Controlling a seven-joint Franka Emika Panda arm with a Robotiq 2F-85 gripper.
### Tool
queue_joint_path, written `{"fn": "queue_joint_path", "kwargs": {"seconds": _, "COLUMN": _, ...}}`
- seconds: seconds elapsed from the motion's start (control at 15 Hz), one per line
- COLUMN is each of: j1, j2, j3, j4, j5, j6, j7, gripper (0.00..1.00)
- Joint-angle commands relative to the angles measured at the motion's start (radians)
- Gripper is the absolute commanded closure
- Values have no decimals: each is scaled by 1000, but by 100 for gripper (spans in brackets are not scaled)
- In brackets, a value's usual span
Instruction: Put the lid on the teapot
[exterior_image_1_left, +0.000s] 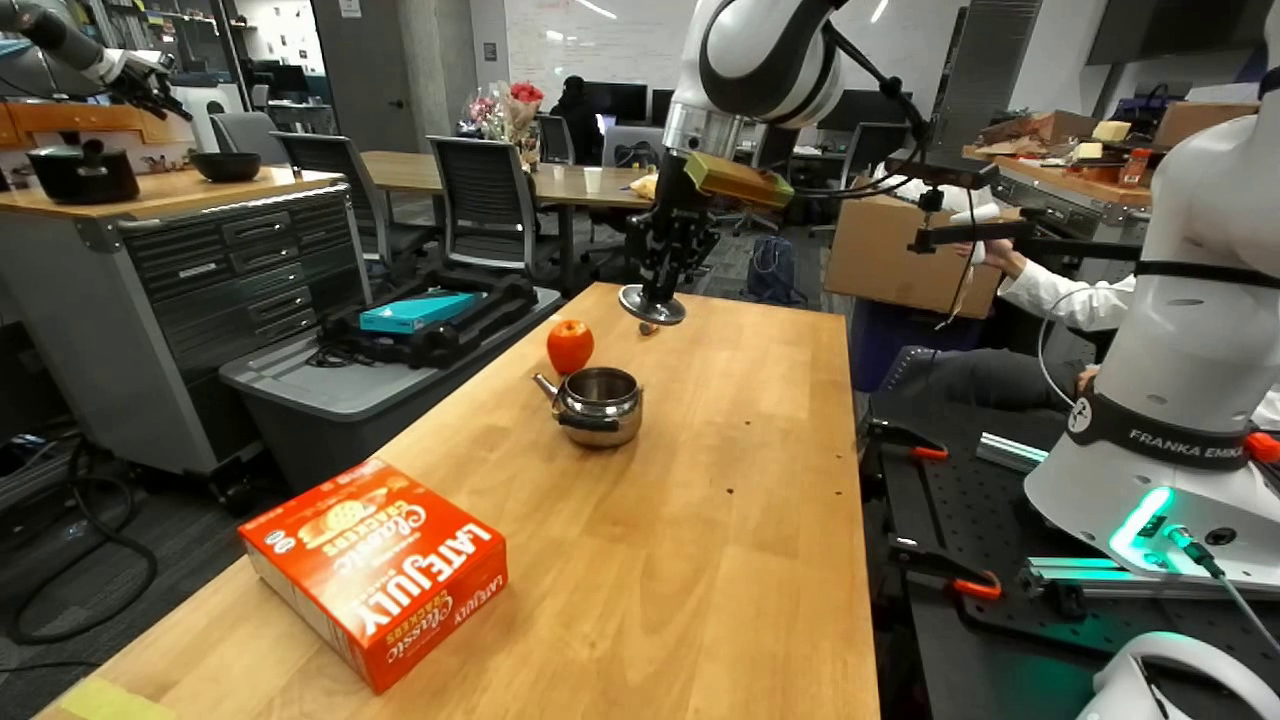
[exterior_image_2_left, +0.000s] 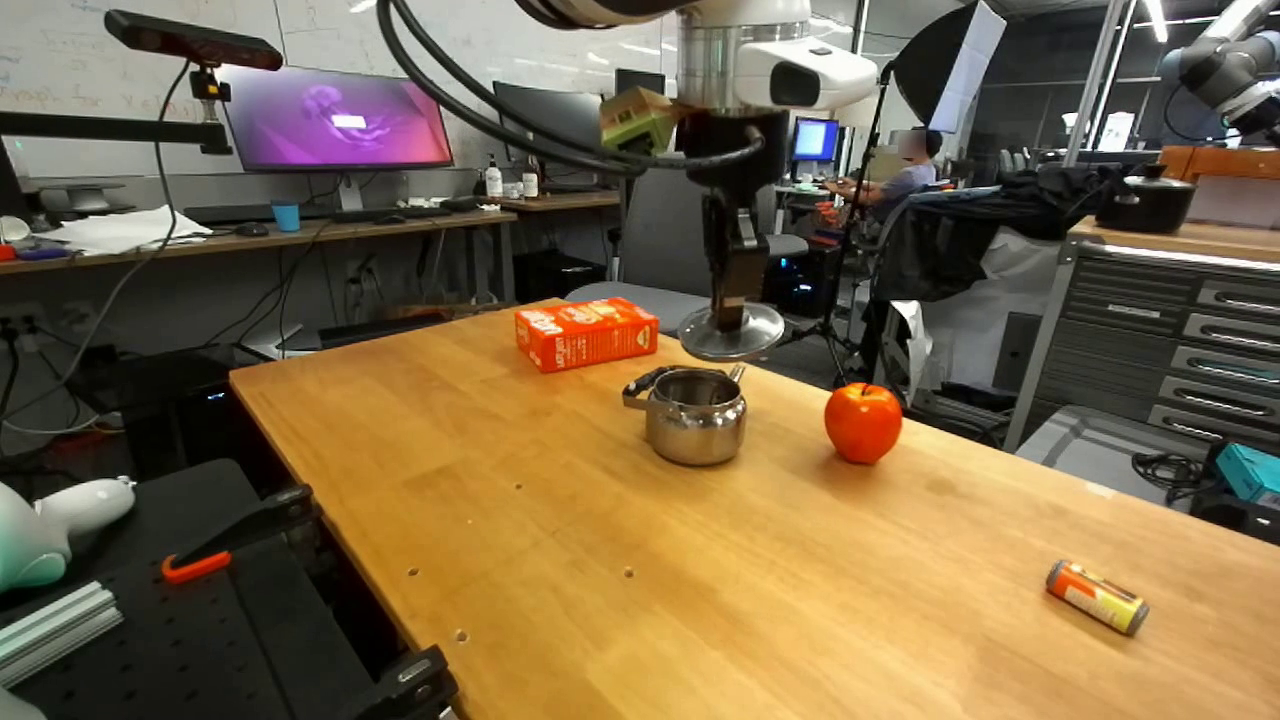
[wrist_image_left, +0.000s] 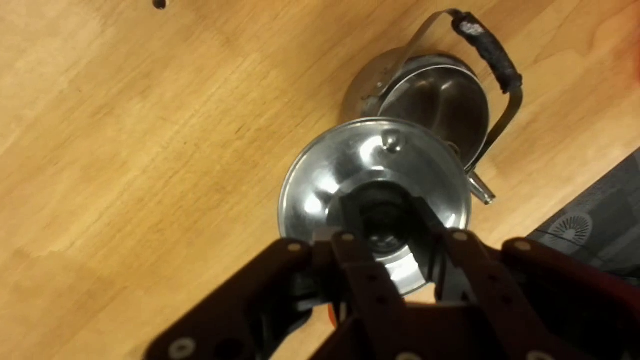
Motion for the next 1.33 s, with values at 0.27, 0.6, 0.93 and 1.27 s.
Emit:
{"fn": "queue_joint_path", "kwargs": {"seconds": 0.27, "j1": 26, "j2": 48, "j3": 34, "j4": 110, "j5": -8, "j6": -73, "j7": 18, "gripper": 93}}
{"fn": "queue_joint_path", "kwargs": {"seconds": 0.6, "j1": 38, "j2": 100, "j3": 38, "j4": 232, "j5": -10, "j6": -206, "j7": 40, "gripper": 93}}
{"fn": "queue_joint_path", "kwargs": {"seconds": 0.93, "j1": 59, "j2": 172, "j3": 45, "j4": 290, "j5": -7, "j6": -225, "j7": 67, "gripper": 93}}
{"fn": "queue_joint_path", "kwargs": {"seconds": 1.27, "j1": 74, "j2": 243, "j3": 34, "j4": 336, "j5": -21, "j6": -220, "j7": 98, "gripper": 93}}
